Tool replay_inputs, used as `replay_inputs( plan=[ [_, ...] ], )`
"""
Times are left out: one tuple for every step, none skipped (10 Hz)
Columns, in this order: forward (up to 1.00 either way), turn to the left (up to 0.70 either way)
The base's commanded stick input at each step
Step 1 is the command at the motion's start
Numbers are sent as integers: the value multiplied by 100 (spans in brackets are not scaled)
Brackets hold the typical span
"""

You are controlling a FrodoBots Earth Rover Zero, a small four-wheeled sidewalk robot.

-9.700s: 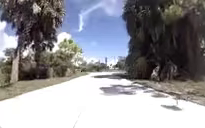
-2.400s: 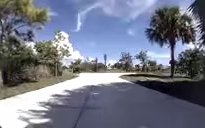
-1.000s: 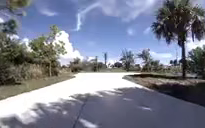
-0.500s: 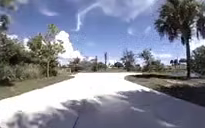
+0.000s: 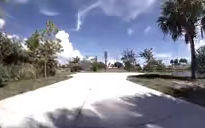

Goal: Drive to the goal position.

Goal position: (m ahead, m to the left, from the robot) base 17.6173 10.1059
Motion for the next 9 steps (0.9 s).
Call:
replay_inputs(
  plan=[
    [84,0],
    [85,0],
    [85,0],
    [85,0],
    [85,0],
    [85,0],
    [85,0],
    [85,-34],
    [85,-22]
  ],
)
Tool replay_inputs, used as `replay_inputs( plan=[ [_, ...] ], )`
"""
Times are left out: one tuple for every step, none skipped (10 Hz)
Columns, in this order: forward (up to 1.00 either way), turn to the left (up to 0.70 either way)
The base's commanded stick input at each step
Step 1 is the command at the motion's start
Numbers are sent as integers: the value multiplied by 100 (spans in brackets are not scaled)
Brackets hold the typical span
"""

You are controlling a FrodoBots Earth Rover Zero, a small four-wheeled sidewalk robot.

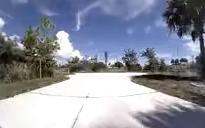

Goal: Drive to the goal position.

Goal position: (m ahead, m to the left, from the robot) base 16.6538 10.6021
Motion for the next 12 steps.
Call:
replay_inputs(
  plan=[
    [85,0],
    [85,0],
    [85,0],
    [85,0],
    [85,0],
    [85,0],
    [85,0],
    [85,0],
    [85,0],
    [85,0],
    [85,0],
    [85,0]
  ],
)
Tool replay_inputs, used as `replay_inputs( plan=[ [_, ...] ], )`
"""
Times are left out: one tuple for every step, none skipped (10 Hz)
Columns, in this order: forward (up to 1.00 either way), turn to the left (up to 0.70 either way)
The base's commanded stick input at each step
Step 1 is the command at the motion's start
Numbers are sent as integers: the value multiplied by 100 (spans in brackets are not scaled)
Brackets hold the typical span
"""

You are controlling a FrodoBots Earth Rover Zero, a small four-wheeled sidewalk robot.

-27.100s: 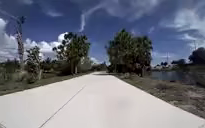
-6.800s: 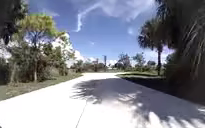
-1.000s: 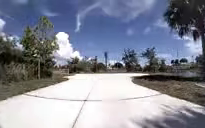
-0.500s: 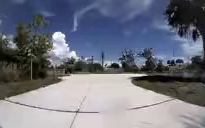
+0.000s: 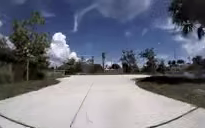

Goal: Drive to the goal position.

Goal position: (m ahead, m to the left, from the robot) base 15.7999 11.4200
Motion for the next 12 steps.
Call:
replay_inputs(
  plan=[
    [85,0],
    [85,0],
    [85,0],
    [85,0],
    [85,0],
    [85,0],
    [85,0],
    [85,0],
    [85,0],
    [85,0],
    [85,0],
    [85,0]
  ],
)
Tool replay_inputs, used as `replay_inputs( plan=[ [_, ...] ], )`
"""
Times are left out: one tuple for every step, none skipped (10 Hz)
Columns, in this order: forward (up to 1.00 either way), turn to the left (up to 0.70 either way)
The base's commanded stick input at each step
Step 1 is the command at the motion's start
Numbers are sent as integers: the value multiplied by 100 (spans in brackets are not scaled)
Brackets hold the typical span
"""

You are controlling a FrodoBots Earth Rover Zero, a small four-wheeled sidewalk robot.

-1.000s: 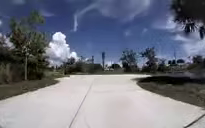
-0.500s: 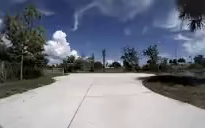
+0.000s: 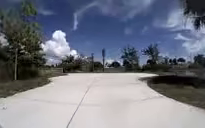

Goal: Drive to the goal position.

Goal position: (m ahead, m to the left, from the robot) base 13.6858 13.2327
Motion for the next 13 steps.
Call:
replay_inputs(
  plan=[
    [85,0],
    [85,0],
    [85,0],
    [85,0],
    [85,0],
    [85,0],
    [85,0],
    [85,0],
    [85,0],
    [85,0],
    [85,0],
    [85,0],
    [85,0]
  ],
)
